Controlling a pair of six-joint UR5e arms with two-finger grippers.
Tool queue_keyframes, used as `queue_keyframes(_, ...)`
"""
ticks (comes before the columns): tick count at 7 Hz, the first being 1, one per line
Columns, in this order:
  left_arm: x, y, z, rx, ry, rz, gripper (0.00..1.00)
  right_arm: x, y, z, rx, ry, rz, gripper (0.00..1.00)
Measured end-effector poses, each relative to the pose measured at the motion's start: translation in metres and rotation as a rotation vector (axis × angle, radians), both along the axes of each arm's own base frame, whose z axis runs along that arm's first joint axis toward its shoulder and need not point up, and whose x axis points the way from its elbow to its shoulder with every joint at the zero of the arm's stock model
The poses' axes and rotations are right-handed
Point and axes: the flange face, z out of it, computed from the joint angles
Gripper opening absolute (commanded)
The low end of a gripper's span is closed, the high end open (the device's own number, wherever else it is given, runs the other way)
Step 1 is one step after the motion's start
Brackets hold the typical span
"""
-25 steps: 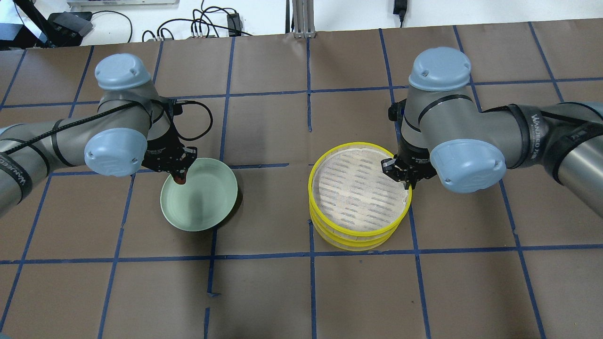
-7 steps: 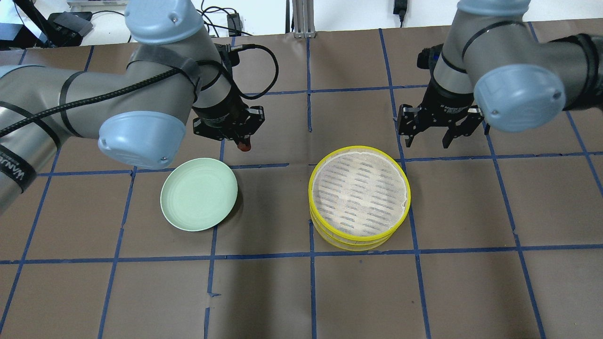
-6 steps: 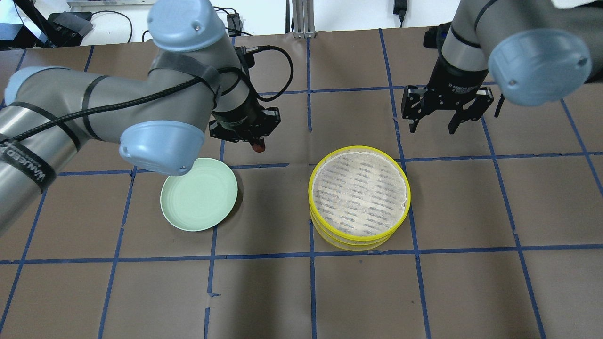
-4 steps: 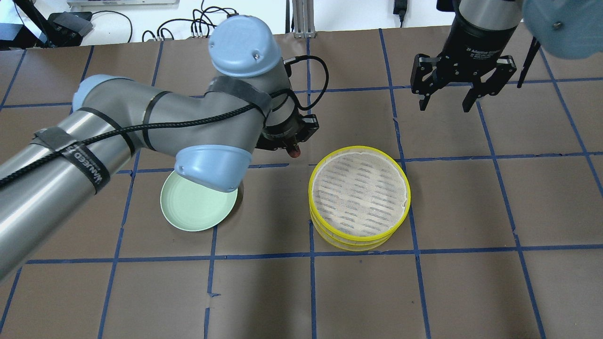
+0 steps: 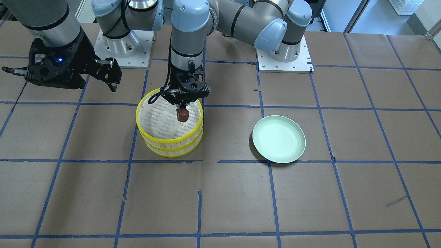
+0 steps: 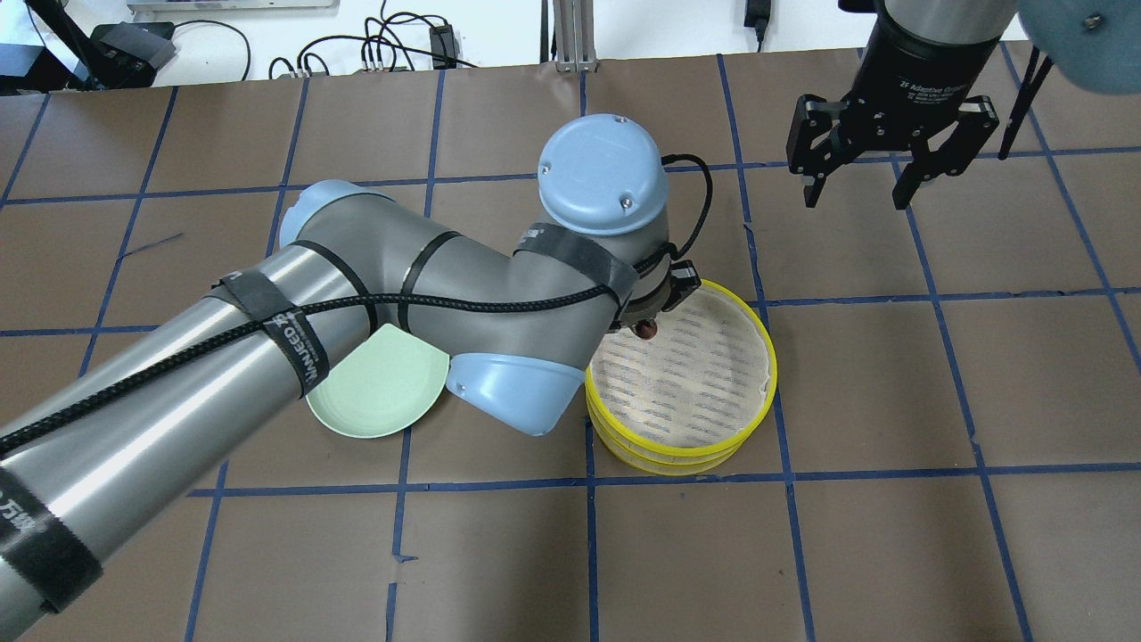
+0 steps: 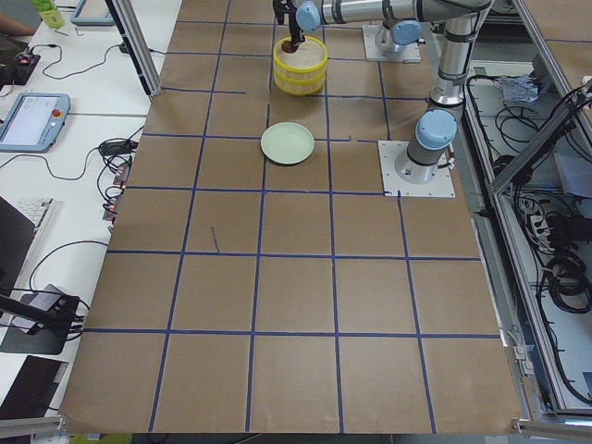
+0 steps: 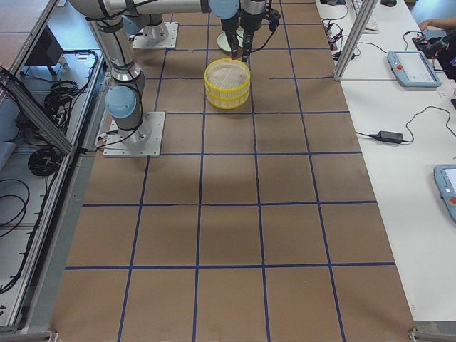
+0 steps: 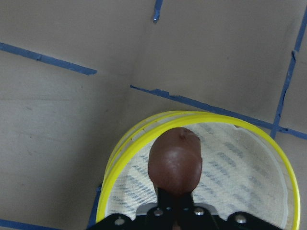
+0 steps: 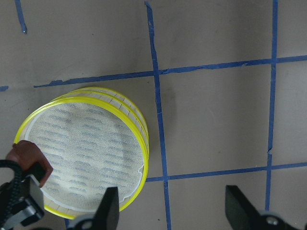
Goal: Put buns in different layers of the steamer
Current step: 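Carry the brown bun over the top steamer tier and release it with the left gripper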
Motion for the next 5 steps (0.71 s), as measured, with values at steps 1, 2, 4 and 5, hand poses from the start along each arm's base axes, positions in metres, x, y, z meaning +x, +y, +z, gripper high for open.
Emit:
queue_keyframes(1, -0.013, 0.011, -0.008, 0.013, -0.007, -0.003, 1.0, 0.0, 0.001, 0.0, 0.002, 0.0, 0.001, 0.81)
queue_keyframes(2, -0.019, 0.019, -0.01, 0.018, -0.013, -0.006, 1.0, 0.0, 0.002, 0.0, 0.004, -0.001, 0.002, 0.82)
queue_keyframes(4, -0.017, 0.019, -0.004, -0.005, -0.023, -0.066, 1.0, 0.0, 0.004, -0.001, 0.008, -0.002, 0.003, 0.82)
queue_keyframes(5, -0.007, 0.01, -0.003, -0.033, -0.057, -0.178, 1.0, 0.0, 0.005, 0.0, 0.009, -0.002, 0.003, 0.84)
